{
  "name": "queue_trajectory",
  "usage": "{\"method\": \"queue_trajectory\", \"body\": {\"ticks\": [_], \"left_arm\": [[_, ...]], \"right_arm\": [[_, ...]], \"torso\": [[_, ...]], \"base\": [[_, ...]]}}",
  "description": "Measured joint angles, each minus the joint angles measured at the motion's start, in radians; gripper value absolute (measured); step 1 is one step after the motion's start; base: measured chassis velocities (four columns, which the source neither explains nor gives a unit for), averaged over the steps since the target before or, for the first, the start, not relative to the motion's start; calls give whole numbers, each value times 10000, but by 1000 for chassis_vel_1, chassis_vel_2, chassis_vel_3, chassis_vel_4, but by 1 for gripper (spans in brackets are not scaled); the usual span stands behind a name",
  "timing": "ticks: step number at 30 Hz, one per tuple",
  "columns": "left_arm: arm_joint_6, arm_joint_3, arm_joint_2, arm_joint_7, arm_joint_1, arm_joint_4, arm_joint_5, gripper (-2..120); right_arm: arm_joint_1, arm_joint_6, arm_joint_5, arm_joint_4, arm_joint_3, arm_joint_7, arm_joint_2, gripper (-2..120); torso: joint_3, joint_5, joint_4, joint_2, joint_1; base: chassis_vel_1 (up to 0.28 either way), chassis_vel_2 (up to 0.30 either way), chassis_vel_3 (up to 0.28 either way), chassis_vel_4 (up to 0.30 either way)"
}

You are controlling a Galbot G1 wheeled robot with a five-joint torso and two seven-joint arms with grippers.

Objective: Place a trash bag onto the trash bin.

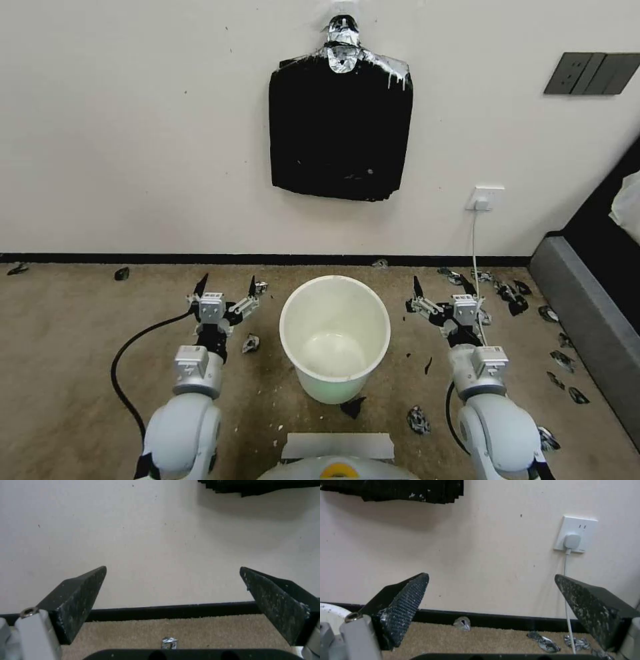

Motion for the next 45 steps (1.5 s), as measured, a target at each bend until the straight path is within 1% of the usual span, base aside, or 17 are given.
{"method": "queue_trajectory", "body": {"ticks": [35, 37, 38, 39, 40, 41, 42, 43, 45], "left_arm": [[-35, 0, -6, -13, 61, -14, 4, 100], [-410, 0, -88, -157, 491, -277, 107, 100], [-410, 0, -88, -157, 491, -277, 107, 100], [-706, 0, -161, -278, 850, -482, 198, 100], [-879, 1, -201, -336, 1173, -621, 245, 100], [-889, -10, -203, -338, 1293, -617, 248, 100], [-889, -10, -203, -338, 1293, -617, 248, 100], [-1048, 0, -240, -360, 1472, -727, 281, 100], [-1553, 5, -353, -467, 2070, -1081, 401, 100]], "right_arm": [[-73, 22, -14, 52, -15, 19, 0, 100], [-538, 250, -259, 506, -119, 260, -3, 100], [-538, 250, -259, 506, -119, 260, -3, 100], [-943, 442, -469, 875, -213, 455, -7, 100], [-1354, 642, -692, 1268, -304, 676, -11, 100], [-1718, 835, -892, 1621, -397, 851, -15, 100], [-1718, 835, -892, 1621, -397, 851, -15, 100], [-2181, 1053, -1129, 2038, -500, 1083, -20, 100], [-2976, 1449, -1558, 2797, -687, 1493, -25, 100]], "torso": [[0, 0, -1, -1, 0], [0, 1, 0, 0, 0], [0, 1, 0, 0, 0], [0, -1, -1, -1, 0], [-1, 4, 4, 0, 0], [-1, 6, 1, 0, 0], [-1, 6, 1, 0, 0], [-1, -7, -1, 0, 0], [-1, 3, -2, 0, 0]], "base": [[0, 0, 0, 0], [0, 0, 0, 0], [0, 0, 0, 0], [0, 0, 0, 0], [0, 0, 0, 0], [0, 0, 0, 0], [0, 0, 0, 0], [0, 0, 0, 0], [0, 0, 0, 0]]}}
